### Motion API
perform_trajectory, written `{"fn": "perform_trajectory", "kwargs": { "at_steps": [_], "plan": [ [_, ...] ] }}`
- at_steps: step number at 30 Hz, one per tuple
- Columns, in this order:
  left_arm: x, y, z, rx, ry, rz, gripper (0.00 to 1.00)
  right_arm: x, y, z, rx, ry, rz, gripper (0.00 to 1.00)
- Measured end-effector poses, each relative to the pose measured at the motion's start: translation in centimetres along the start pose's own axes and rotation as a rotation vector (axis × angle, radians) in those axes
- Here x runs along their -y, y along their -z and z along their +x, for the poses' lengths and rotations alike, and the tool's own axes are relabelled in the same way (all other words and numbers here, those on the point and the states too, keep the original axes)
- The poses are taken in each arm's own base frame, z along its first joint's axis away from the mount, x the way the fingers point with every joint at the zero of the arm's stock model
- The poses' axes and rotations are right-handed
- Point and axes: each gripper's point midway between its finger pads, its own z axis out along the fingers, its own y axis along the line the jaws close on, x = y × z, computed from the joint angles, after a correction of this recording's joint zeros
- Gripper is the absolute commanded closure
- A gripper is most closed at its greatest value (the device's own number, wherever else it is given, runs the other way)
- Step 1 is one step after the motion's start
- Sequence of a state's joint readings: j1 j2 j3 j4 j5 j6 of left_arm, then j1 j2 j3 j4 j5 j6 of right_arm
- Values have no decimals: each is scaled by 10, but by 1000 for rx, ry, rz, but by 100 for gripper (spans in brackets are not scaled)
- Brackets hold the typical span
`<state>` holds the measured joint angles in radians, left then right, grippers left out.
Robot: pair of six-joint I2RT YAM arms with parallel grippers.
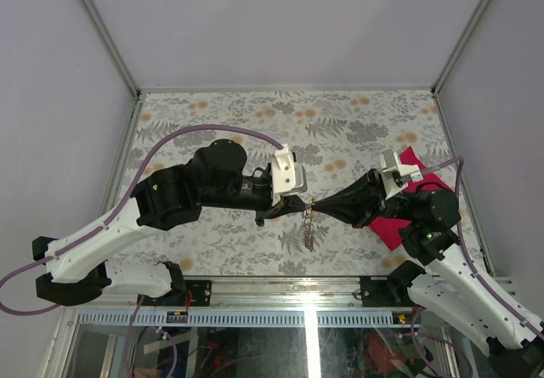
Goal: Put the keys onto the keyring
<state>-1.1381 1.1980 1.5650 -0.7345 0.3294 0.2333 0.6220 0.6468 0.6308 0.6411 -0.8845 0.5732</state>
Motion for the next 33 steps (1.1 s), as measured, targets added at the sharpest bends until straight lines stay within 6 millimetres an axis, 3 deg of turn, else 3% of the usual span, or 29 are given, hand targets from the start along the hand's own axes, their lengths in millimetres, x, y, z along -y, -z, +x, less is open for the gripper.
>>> {"fn": "perform_trajectory", "kwargs": {
  "at_steps": [8,21,29,33],
  "plan": [
    [2,0,-2,9,-2,12,100,-5,1,-7,16,20,-4,100],
    [7,-9,-23,127,13,51,100,-8,1,-33,107,50,27,100],
    [9,-6,-30,171,20,49,83,-9,1,-41,143,62,35,100],
    [9,-1,-29,188,27,36,80,-12,2,-44,150,73,32,100]
  ]
}}
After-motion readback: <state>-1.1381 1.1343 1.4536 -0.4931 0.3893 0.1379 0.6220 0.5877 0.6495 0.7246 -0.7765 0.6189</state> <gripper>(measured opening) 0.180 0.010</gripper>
